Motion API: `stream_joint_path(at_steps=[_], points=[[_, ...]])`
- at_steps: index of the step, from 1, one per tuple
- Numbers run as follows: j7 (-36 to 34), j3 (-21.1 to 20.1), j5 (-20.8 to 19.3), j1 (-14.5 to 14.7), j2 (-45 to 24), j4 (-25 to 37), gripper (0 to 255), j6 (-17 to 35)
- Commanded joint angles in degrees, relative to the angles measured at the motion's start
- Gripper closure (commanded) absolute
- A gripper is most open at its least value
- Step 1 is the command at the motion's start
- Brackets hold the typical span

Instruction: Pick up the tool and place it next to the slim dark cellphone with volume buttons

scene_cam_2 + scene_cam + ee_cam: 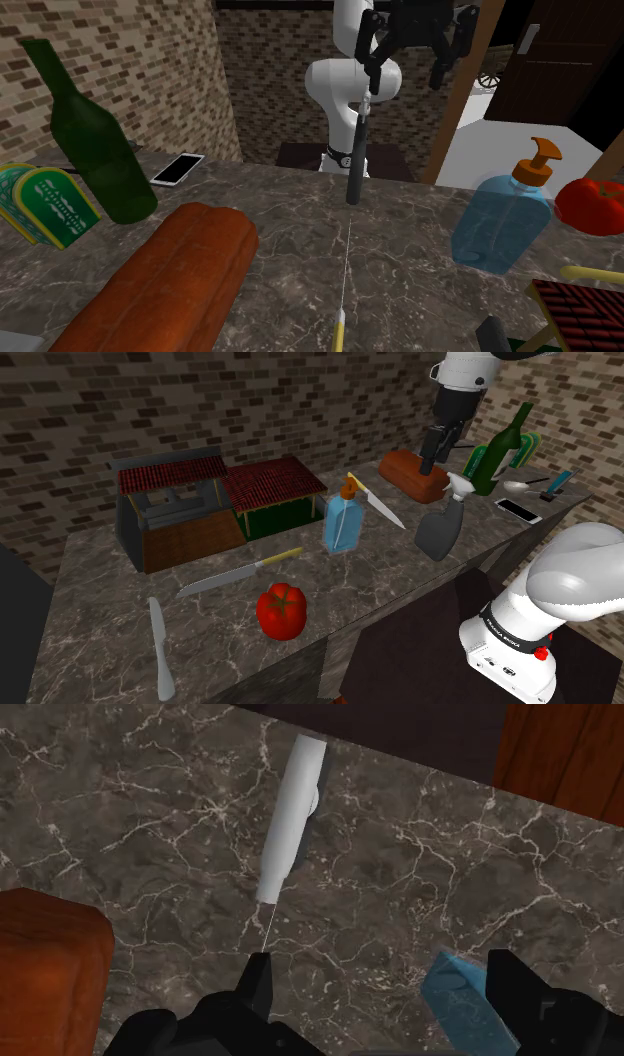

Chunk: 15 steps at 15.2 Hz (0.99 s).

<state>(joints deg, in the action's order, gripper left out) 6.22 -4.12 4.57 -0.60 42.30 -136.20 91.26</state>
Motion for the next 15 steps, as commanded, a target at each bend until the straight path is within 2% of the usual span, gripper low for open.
stream_joint_path(at_steps=[1,8,15], points=[[0.00,0.00,0.00,0.00,0.00,0.00,0,0.00],[-2.90,-0.30,-0.89,-2.73,-10.23,-2.68,0,14.11],[-6.20,-0.17,-2.33,-5.43,-23.02,-1.59,0,27.00]])
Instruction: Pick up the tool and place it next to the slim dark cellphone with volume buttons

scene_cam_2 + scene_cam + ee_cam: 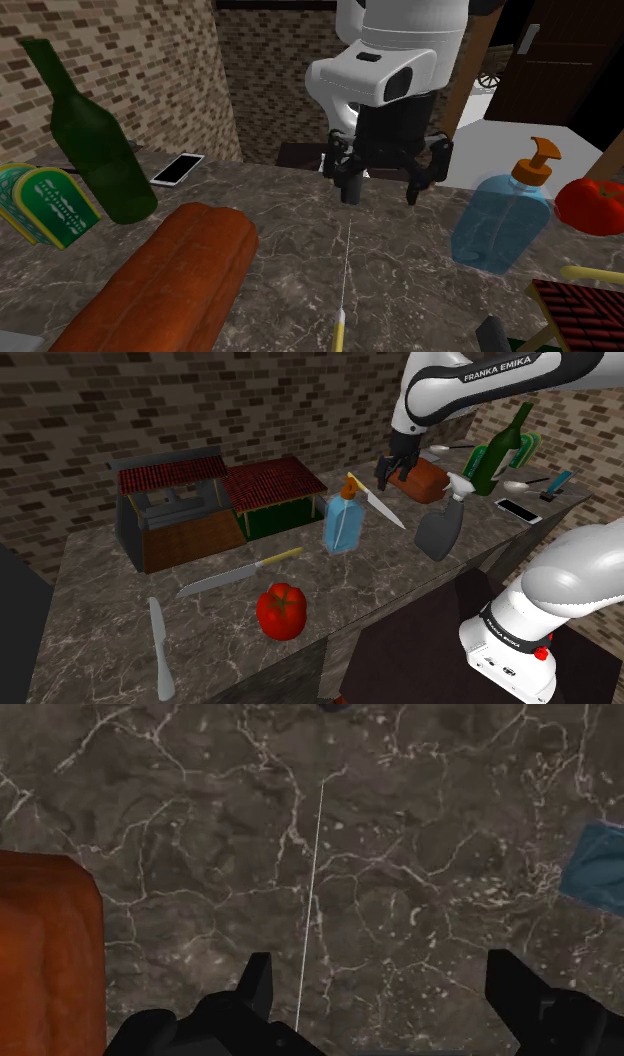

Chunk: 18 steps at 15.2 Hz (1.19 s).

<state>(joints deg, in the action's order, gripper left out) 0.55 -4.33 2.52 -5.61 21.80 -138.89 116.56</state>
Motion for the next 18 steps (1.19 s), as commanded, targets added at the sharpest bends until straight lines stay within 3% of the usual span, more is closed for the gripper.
stream_joint_path(at_steps=[1,8,18], points=[[-1.03,0.10,-0.53,-0.79,-4.48,1.56,0,3.37],[-4.72,1.06,-2.53,-3.05,-18.65,6.74,0,13.53],[-5.19,1.19,-2.98,-3.14,-23.40,5.15,0,19.94]])
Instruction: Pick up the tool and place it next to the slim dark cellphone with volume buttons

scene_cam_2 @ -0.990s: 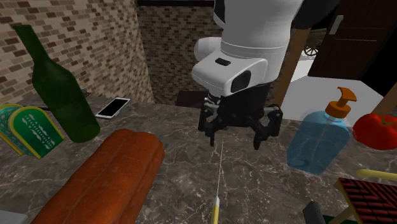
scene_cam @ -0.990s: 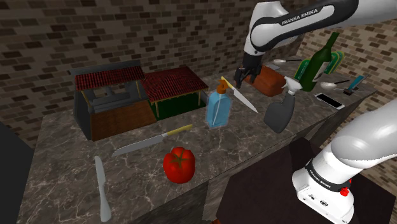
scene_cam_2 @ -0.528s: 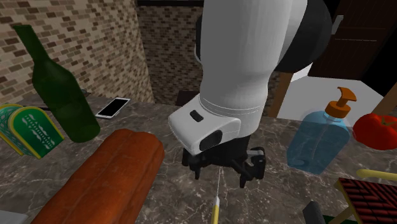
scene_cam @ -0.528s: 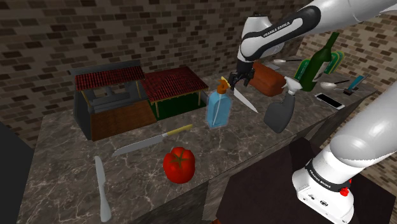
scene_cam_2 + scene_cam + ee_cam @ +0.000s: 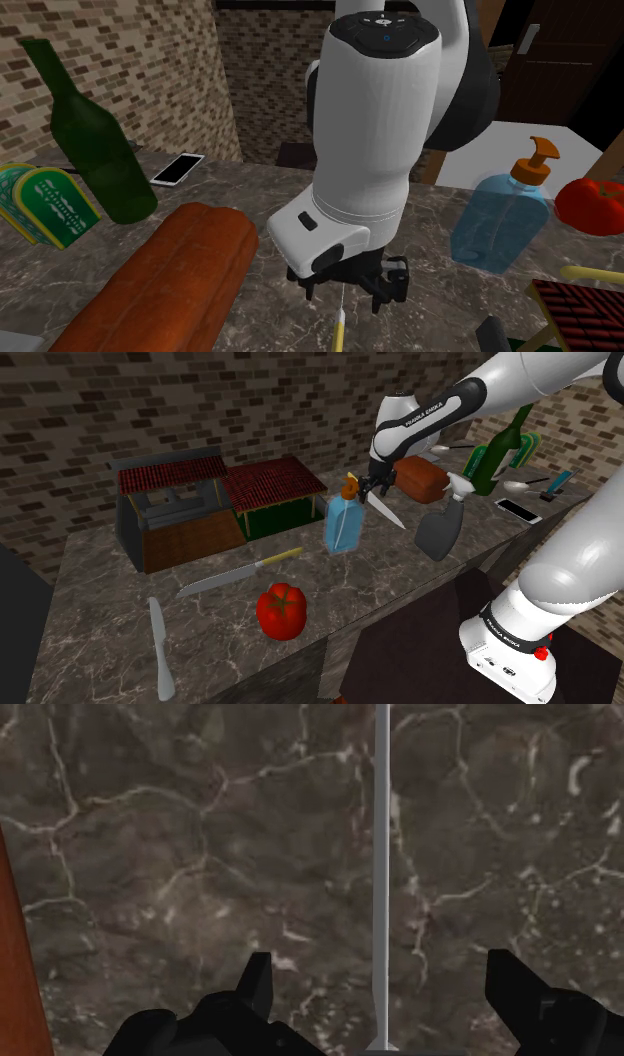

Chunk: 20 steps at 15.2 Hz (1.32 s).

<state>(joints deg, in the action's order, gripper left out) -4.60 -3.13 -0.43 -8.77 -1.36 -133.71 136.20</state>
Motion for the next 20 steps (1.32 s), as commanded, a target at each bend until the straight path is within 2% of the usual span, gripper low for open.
stream_joint_path(at_steps=[1,6,7,16,20], points=[[-0.04,-0.01,-0.02,0.01,-0.24,-0.02,0,0.30],[-0.04,-0.01,-0.02,0.01,-0.24,-0.02,0,0.29],[-0.04,-0.01,-0.02,0.01,-0.24,-0.02,255,0.29],[-0.04,-0.01,-0.02,0.01,-0.24,-0.02,255,0.30],[0.10,-0.02,0.15,0.01,1.79,1.05,255,-2.80]])
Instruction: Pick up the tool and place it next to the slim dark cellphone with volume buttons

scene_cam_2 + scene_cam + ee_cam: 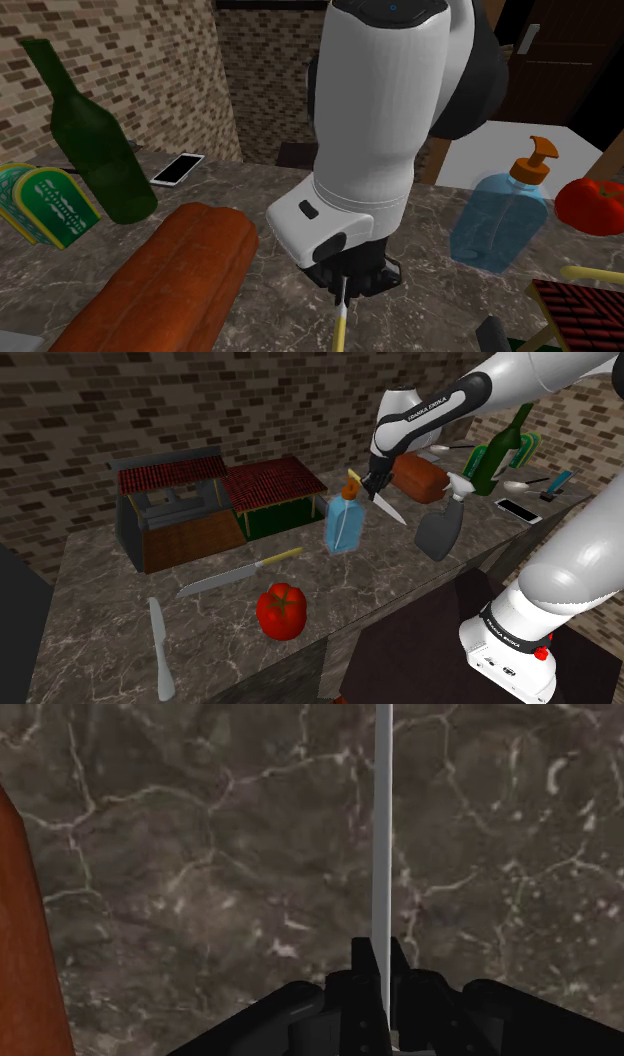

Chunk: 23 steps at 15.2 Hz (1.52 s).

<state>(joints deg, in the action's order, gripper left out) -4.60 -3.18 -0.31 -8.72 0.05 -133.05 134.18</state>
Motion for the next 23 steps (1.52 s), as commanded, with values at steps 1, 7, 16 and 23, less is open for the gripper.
stream_joint_path(at_steps=[1,7,16,23], points=[[0.12,0.04,0.07,-0.04,0.86,0.69,255,-1.56],[0.28,0.06,0.27,-0.03,3.47,2.75,255,-6.23],[0.45,0.11,0.46,-0.03,6.55,6.66,255,-13.21],[4.72,2.56,0.26,-1.96,8.33,7.40,255,-15.73]])
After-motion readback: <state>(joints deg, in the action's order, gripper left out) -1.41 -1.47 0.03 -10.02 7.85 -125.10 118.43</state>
